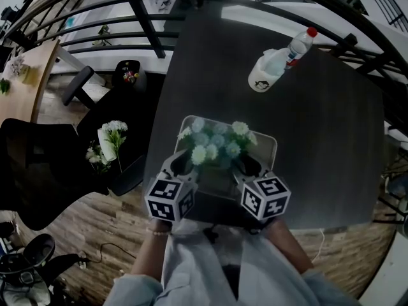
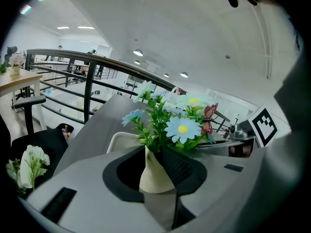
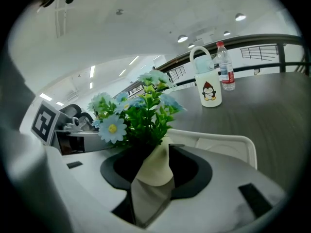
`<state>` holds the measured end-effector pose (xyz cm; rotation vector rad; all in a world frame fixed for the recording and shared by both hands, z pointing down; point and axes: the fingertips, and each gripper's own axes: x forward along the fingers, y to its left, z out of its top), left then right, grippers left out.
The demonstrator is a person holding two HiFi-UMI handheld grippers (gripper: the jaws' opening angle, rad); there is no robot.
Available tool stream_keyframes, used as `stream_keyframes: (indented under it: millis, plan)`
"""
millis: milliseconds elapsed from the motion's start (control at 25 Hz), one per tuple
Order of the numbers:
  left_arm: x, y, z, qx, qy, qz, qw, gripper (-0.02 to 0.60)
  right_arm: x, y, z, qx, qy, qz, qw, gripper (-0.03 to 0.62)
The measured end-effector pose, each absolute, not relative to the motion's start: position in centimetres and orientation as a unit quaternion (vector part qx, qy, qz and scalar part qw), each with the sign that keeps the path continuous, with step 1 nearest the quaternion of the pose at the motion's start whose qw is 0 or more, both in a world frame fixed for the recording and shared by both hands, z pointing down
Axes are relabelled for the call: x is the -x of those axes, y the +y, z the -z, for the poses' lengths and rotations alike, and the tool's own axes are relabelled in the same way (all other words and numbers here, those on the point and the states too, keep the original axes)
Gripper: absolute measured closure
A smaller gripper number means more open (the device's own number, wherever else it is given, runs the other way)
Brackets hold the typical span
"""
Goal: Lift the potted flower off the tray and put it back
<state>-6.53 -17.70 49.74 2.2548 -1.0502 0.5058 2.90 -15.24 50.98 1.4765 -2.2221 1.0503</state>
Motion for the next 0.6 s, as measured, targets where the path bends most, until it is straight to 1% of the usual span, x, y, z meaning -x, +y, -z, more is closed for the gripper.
stream_keyframes:
  millis: [400,600]
  plan:
    - [6.28,-17.76,-50.46,-0.84,-0.398,-0.199,0.309,0.466,-2.71,-15.35,-51.14,-0.507,-0.764,-0.378,0.13,0.424]
    - [6.36,-17.83,-50.53,-0.836,-0.408,-0.186,0.315,0.467,-2.71,-15.42,-51.18,-0.514,-0.76,-0.377,0.129,0.427]
